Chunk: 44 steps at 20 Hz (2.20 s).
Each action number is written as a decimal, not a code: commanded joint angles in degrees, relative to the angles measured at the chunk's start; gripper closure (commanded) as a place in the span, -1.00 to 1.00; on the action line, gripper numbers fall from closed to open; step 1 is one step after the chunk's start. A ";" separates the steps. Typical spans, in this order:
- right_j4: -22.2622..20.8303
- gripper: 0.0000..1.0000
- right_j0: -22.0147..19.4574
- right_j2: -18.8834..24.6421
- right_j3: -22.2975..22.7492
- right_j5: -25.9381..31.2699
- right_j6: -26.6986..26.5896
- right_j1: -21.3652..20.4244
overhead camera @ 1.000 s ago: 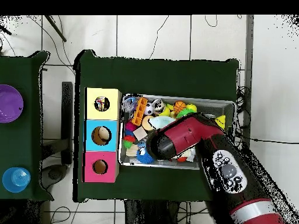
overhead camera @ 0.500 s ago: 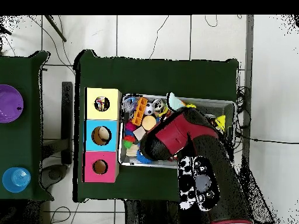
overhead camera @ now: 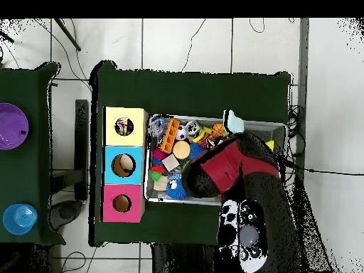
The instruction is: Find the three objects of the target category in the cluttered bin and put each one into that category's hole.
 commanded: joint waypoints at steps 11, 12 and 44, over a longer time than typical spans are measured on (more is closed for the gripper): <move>4.46 -1.00 2.27 -8.79 -3.16 -4.98 14.73 3.84; 4.24 -1.00 2.55 -9.04 -3.37 -5.43 15.27 3.96; 32.02 -1.00 -23.21 23.35 14.56 17.09 -40.10 11.69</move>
